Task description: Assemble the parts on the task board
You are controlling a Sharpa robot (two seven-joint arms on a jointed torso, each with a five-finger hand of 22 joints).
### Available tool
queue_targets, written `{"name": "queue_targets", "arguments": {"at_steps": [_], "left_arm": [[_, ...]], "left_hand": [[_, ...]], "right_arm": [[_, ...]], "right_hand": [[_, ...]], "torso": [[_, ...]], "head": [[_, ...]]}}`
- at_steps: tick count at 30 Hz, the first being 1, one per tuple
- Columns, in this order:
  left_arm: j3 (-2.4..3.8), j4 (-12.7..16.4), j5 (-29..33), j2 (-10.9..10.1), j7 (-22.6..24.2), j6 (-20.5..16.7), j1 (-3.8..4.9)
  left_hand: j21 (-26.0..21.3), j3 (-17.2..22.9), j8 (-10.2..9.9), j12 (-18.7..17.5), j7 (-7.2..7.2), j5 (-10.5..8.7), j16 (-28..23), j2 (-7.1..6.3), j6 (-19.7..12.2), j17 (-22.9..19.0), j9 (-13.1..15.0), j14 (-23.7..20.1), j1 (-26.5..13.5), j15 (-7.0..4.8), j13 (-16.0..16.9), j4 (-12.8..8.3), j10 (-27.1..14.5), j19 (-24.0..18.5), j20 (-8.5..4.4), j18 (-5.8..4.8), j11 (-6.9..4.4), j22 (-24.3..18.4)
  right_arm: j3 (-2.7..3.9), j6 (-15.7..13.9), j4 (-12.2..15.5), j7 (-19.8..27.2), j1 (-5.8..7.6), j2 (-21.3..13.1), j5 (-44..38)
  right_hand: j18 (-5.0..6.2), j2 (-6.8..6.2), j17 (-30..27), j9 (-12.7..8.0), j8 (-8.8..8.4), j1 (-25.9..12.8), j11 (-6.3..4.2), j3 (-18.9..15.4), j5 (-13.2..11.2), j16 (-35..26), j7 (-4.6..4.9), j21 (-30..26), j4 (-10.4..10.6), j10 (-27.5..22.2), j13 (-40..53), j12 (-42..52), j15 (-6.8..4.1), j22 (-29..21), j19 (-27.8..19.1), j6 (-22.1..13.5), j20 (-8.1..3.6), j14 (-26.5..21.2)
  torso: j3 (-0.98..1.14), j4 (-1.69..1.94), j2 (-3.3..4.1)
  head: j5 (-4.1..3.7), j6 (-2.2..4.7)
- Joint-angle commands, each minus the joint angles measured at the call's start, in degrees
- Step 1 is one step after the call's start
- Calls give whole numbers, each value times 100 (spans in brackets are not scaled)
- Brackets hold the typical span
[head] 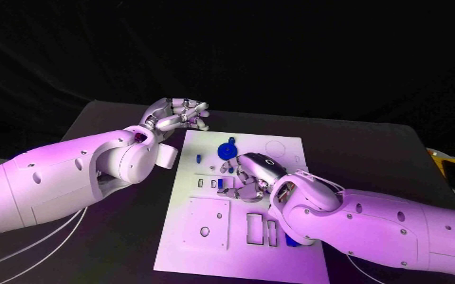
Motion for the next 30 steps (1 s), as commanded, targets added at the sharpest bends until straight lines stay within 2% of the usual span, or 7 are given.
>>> {"name": "queue_targets", "arguments": {"at_steps": [1, 3, 6, 10, 16, 21, 30], "left_arm": [[1, -11, -611, 4, -441, 274, 0], [-2, -23, -972, 7, -691, 344, -4], [-6, -19, -1686, -1, -1376, 662, -7], [-8, 24, -2620, -7, -2286, 1108, -8], [-7, 96, -3762, 3, -3539, 1758, -2], [-7, 121, -4567, 101, -4225, 2190, 6], [-34, -69, -5169, 491, -4712, 2545, 32]], "left_hand": [[236, -59, 77, 209, -107, -32, 417, 3, 104, 233, 45, 314, -116, -112, 119, -5, 281, 213, -96, 39, -112, 117], [733, -73, 234, 603, -244, -20, 1219, 20, 314, 696, 143, 743, -172, -286, 391, 14, 571, 576, -293, 31, -277, 384], [1624, -125, 451, 1652, -377, -19, 3476, 88, 378, 3065, 319, 1544, -419, -430, 1217, -1, 633, 791, -491, 17, -447, 924], [2703, -192, 986, 3387, -504, 1, 4334, 239, 191, 4040, 740, 1788, -908, -486, 2607, -18, -91, 493, -529, -11, -445, 1821], [4035, -682, 1958, 5265, -705, -34, 4971, 452, 205, 5077, 1498, 2243, -1782, -667, 4298, 34, 330, 1055, -664, -252, -689, 3643], [4221, -881, 2251, 5632, -757, -28, 5008, 528, 94, 5144, 1820, 2275, -1689, -709, 4661, 28, 437, 1087, -699, -281, -738, 3887], [4252, -889, 2309, 5589, -752, 3, 4996, 597, -32, 5119, 1946, 2270, -1472, -710, 4575, 25, 340, 1048, -702, -282, -735, 3912]], "right_arm": [[23, -481, 171, 494, 59, -210, 242], [37, -536, 261, 842, 125, -401, 671], [51, -490, 372, 1446, 294, -755, 1651], [65, -396, 442, 1899, 504, -1174, 2803], [73, -321, 306, 2099, 784, -1610, 3756], [74, -288, 142, 2108, 875, -1787, 4014], [74, -225, -43, 2024, 917, -1864, 4132]], "right_hand": [[43, 49, 932, -9, 5, 146, -13, -97, 138, -27, -12, -56, 44, -43, 304, -9, 41, 535, -5, 22, 43, 460], [72, 93, 839, -16, 29, 239, -26, -168, 334, -53, -28, -158, 101, -69, 274, -32, 29, 448, -76, 81, 36, 438], [165, 203, 530, -42, 12, 380, -27, -164, 424, -152, -24, -504, 143, -289, 23, -269, 24, 142, -323, 60, 30, 356], [193, 231, 421, -17, 122, 441, -61, -200, 453, -200, -67, -632, 193, -343, -45, -327, -3, 45, -396, 211, 12, 327], [193, 246, 416, 15, 242, 467, -101, -236, 534, -211, -109, -657, 242, -362, -80, -351, -39, 36, -392, 312, -20, 330], [191, 246, 424, 17, 248, 468, -102, -239, 540, -209, -112, -651, 245, -365, -84, -354, -41, 42, -386, 315, -21, 332], [193, 244, 413, 20, 259, 472, -106, -246, 562, -214, -115, -664, 252, -381, -106, -373, -45, 33, -392, 314, -26, 330]], "torso": [[10, -11, -28], [21, -15, -60], [38, -32, -119], [63, -46, -187], [119, -63, -266], [141, -49, -312], [174, -9, -374]], "head": [[16, 6], [35, -3], [67, -26], [87, -55], [108, -126], [136, -147], [154, -201]]}}
